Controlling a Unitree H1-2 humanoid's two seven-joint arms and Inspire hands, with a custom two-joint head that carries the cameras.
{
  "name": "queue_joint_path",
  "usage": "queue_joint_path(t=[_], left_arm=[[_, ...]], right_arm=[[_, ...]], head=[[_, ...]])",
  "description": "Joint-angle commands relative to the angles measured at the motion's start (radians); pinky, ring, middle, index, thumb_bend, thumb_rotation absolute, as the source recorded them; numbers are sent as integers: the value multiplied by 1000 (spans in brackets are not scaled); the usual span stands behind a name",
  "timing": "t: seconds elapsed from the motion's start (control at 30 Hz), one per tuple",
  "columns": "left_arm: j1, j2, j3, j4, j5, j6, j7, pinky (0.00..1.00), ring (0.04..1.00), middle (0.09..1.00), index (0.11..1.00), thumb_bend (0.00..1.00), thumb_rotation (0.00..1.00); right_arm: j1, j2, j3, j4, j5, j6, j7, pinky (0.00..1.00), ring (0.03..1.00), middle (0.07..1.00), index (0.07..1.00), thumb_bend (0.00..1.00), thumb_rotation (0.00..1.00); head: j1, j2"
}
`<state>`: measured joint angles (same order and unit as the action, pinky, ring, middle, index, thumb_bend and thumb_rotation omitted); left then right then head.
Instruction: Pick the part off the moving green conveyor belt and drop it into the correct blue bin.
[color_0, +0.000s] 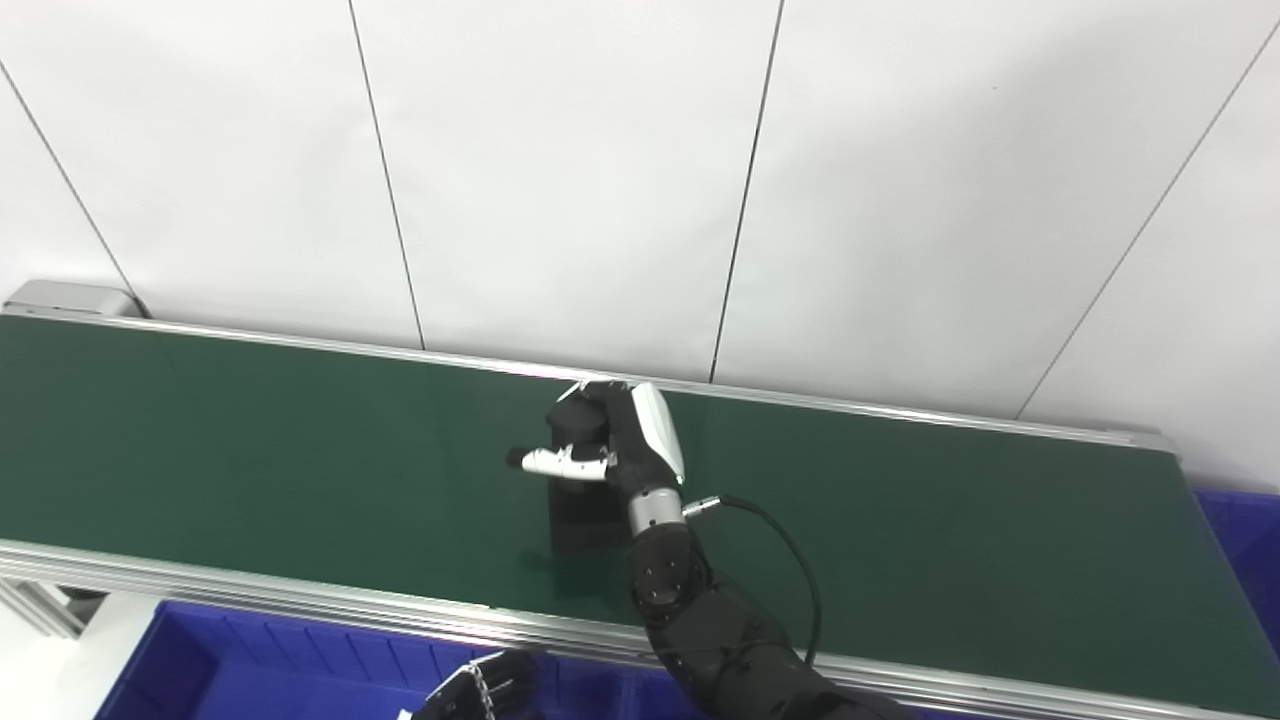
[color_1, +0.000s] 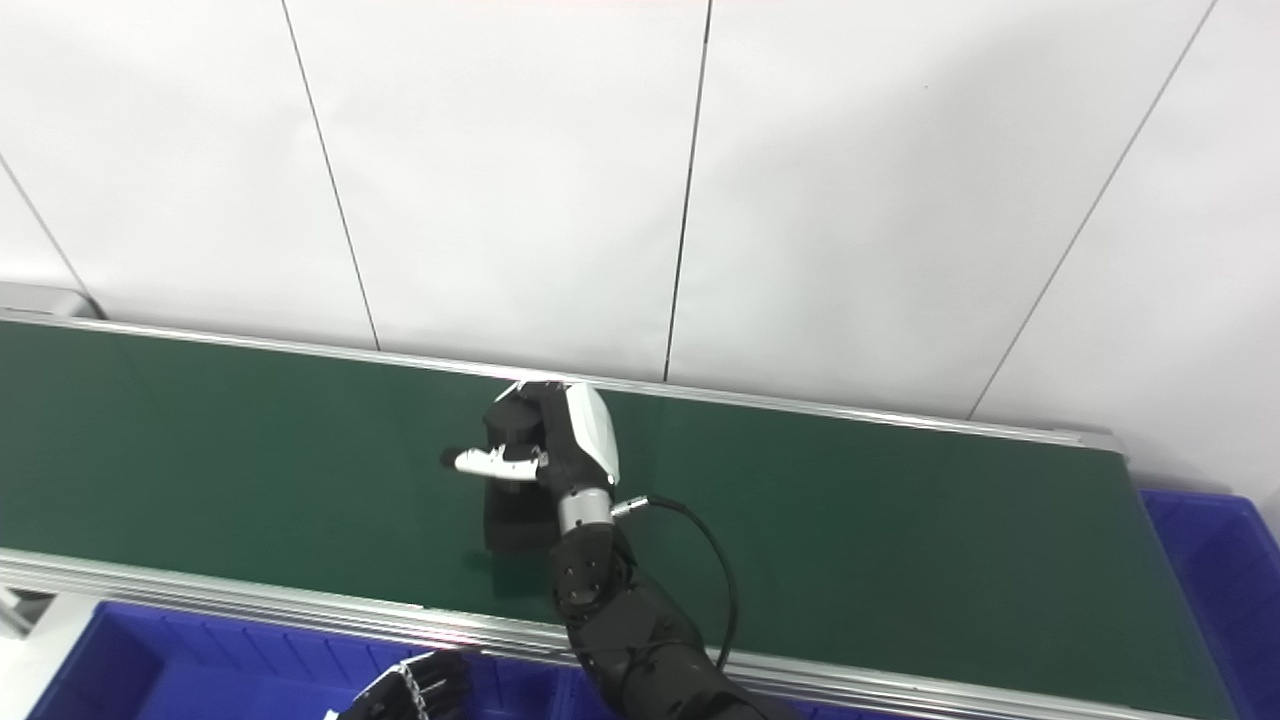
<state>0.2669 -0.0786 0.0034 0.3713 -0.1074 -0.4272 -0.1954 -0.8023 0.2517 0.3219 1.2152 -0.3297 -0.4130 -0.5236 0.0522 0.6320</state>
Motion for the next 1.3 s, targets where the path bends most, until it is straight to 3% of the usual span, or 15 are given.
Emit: queue_joint_path(t=[0.0, 0.23, 0.37, 0.53, 0.57, 0.63, 0.73, 0.83, 1.0, 1.27], left_arm=[[-2, -3, -8, -21, 5, -42, 6, 762, 704, 724, 684, 556, 0], [-7, 3, -12, -17, -10, -42, -2, 745, 703, 724, 685, 552, 0], [-8, 7, -12, -21, -22, -42, -13, 738, 705, 725, 683, 532, 0], [-8, 11, -11, -30, -39, -42, -26, 728, 702, 721, 679, 539, 0], [-7, 12, -11, -32, -42, -41, -28, 725, 696, 715, 676, 544, 0], [-6, 16, -12, -33, -49, -40, -34, 729, 693, 713, 674, 548, 0], [-6, 21, -14, -35, -65, -39, -48, 739, 699, 713, 674, 532, 0], [-3, 27, -21, -42, -70, -34, -52, 744, 698, 712, 675, 534, 0], [2, 34, -36, -69, -69, -23, -50, 755, 684, 706, 674, 569, 0], [-2, 47, -41, -129, -92, 23, -52, 747, 681, 691, 671, 559, 0]], right_arm=[[-18, 18, 15, -61, 8, -57, -31, 61, 444, 90, 92, 506, 0], [53, -17, 71, -244, 17, -57, -77, 58, 444, 104, 106, 507, 0], [127, -54, 94, -414, 10, -57, -79, 62, 444, 115, 113, 507, 0], [270, -114, 78, -693, -60, -54, -56, 53, 444, 113, 114, 507, 0], [308, -128, 71, -755, -81, -42, -43, 46, 225, 107, 107, 522, 0], [391, -153, 57, -874, -88, -18, -2, 41, 104, 104, 106, 535, 0], [505, -176, 32, -1015, -51, 2, 70, 44, 82, 109, 111, 545, 0], [623, -195, 0, -1138, -81, 29, 102, 56, 90, 118, 115, 561, 0], [777, -220, -56, -1233, -80, 25, 137, 57, 92, 123, 120, 561, 0], [992, -220, -81, -1202, -108, -28, 134, 65, 98, 131, 133, 553, 0]], head=[[0, -1], [-17, 4], [-40, 7], [-86, 18], [-99, 19], [-112, 25], [-123, 31], [-139, 43], [-163, 63], [-228, 103]])
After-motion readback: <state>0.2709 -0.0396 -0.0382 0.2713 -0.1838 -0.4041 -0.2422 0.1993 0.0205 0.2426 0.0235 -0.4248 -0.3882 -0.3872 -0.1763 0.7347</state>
